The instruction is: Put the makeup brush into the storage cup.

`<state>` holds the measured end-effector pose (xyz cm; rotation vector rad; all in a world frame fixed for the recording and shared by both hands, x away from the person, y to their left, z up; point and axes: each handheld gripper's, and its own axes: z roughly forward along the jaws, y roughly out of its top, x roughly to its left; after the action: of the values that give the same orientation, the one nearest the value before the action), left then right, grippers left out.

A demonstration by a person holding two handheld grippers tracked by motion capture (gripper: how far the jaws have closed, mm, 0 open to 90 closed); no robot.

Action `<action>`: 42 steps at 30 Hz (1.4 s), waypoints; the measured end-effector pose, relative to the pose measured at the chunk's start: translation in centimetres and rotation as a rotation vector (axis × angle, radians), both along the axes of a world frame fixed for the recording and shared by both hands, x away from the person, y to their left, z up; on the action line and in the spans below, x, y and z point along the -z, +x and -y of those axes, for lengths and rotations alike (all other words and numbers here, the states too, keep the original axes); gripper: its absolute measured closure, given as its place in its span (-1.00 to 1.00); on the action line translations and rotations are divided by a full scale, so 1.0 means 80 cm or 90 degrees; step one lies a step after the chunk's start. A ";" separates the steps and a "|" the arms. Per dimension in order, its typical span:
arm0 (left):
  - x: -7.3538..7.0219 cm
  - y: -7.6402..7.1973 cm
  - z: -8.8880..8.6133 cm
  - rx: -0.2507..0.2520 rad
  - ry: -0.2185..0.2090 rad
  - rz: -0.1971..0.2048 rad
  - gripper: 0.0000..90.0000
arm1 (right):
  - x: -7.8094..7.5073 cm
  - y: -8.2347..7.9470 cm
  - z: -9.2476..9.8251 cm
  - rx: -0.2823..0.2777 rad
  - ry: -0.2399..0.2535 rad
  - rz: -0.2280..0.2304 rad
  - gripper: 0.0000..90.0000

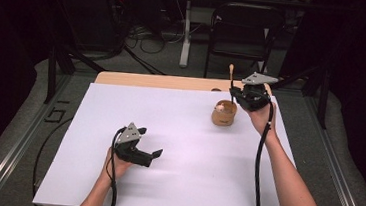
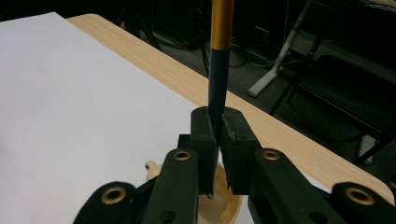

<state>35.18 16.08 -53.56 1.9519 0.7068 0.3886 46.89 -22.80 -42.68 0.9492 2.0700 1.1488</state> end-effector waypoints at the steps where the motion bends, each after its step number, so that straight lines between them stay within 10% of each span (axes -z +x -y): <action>1: 0.000 0.000 0.000 0.002 0.001 0.000 -1.00 | 0.000 0.001 0.000 0.000 -0.002 0.001 0.88; 42: -0.001 -0.001 0.000 0.006 0.002 0.003 -1.00 | 0.036 0.023 0.005 0.004 0.023 -0.031 0.88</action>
<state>35.08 16.08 -53.47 1.9554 0.6940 0.3894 48.74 -23.17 -45.52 1.0082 2.0895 1.1743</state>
